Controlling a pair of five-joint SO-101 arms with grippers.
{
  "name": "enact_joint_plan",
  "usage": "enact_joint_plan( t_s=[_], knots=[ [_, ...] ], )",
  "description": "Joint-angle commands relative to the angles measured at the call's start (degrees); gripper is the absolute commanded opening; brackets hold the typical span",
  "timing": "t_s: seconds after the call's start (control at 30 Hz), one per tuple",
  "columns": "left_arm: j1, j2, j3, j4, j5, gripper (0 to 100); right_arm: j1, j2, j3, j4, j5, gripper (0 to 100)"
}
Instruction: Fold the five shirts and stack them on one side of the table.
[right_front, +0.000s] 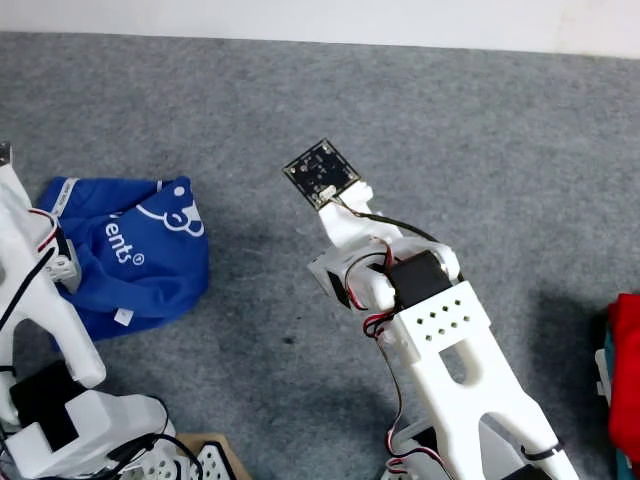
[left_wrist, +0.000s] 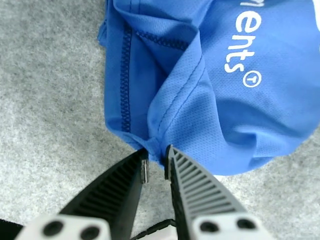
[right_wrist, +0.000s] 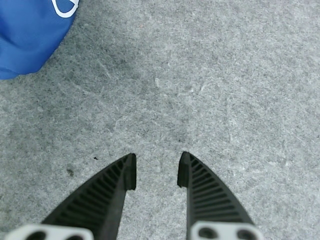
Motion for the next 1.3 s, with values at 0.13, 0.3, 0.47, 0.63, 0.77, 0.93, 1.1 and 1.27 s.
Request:
enact_joint_plan(
  t_s=[0.13,0.3,0.47,0.63,0.77,0.93,1.1,1.27],
  knots=[
    [-0.3,-2.5,7.7,-2.9,-2.7,8,-0.6,-1.7,-0.1,-0.7,-0.2,14.7],
    [-3.5,-2.9,16.0,-10.1,-3.6,8,-0.6,-1.5,-0.1,-0.7,-0.2,14.7],
    [-8.9,-3.0,11.6,-10.6,-3.5,8,-0.6,-1.4,-0.1,-0.7,-0.2,14.7],
    [-12.7,-3.0,5.6,-8.0,-3.4,12,-0.7,-1.3,-0.1,-0.9,-0.2,14.7],
    [-12.4,-3.0,5.1,-4.7,-3.5,21,-0.7,-1.3,-0.1,-0.9,-0.2,14.7],
    [-10.0,-2.9,3.9,-8.4,-0.4,20,-0.7,-1.3,-0.1,-0.7,-0.2,14.7],
    [-3.1,-2.3,1.8,-17.3,9.2,19,-1.8,-1.3,0.0,-0.7,-0.2,14.7],
    [-0.7,-2.2,1.8,-25.8,13.9,19,-2.5,-1.7,1.5,-0.9,-0.2,14.7]
  ],
)
